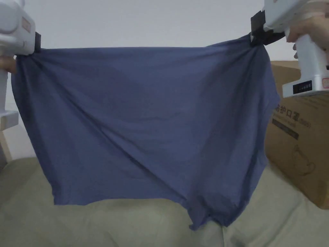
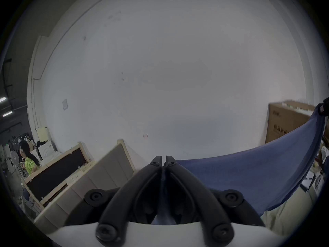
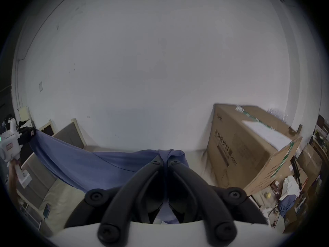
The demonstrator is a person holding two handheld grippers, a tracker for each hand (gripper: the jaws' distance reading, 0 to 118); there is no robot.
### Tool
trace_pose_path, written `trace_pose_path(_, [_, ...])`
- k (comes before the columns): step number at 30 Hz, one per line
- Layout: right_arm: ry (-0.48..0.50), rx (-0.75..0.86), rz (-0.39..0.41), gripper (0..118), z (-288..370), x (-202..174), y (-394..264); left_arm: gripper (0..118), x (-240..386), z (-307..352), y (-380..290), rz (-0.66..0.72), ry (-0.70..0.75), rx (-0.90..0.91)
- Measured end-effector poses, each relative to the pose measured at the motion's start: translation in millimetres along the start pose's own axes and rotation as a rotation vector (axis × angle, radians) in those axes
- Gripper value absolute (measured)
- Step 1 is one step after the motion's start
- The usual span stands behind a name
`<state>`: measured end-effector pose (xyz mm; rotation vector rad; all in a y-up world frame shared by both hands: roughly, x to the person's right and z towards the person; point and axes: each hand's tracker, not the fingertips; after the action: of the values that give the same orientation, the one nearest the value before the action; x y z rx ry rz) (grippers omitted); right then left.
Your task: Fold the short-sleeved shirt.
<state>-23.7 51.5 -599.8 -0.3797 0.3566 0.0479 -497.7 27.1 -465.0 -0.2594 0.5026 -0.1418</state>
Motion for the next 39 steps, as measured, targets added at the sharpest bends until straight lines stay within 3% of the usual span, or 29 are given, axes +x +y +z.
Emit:
trace_pose_path(4, [0.053, -0.118, -0.014, 3, -37.2, -3.7, -79.0, 0, 13.9, -33.9, -88.2, 0.075, -0.053, -0.129])
trace_pose_path(8, [0.071, -0.299, -0.014, 3, -85.9, -12.0, -193.8, 0, 30.5, -59.9, -218.9, 0.119, -0.08, -0.37])
trace_pose_path(12, [0.08, -0.503, -0.127, 3, -128.3, -11.2, -319.3, 0, 47.9, -62.2, -339.4, 0.17, -0.094, -0.557])
trace_pose_path(16, [0.086, -0.643, -0.211, 3, -137.7, -4.4, -421.4, 0, 56.9, -39.7, -415.2, 0.141, -0.118, -0.66])
trace_pose_path(18, [0.103, -0.676, -0.231, 3, -120.9, -0.8, -453.6, 0, 49.9, -22.7, -434.6, 0.159, -0.121, -0.674])
trace_pose_path(21, [0.108, -0.671, -0.176, 3, -85.0, 5.7, -478.4, 0, 30.2, -0.8, -449.4, 0.192, -0.13, -0.676])
trace_pose_path(26, [0.131, -0.598, -0.318, 3, -10.5, 22.2, -488.7, 0, 15.5, 58.2, -440.1, 0.09, -0.162, -0.626])
trace_pose_path(29, [0.136, -0.575, -0.255, 3, 32.0, 22.6, -487.2, 0, 6.1, 101.3, -437.6, 0.076, -0.187, -0.607])
trace_pose_path(36, [0.123, -0.577, -0.22, 3, 136.2, 12.4, -520.3, 0, -14.5, 207.2, -473.0, 0.058, -0.201, -0.626])
trace_pose_path(39, [0.114, -0.584, -0.246, 3, 170.0, 9.2, -545.2, 0, -20.1, 241.6, -493.3, 0.041, -0.209, -0.661])
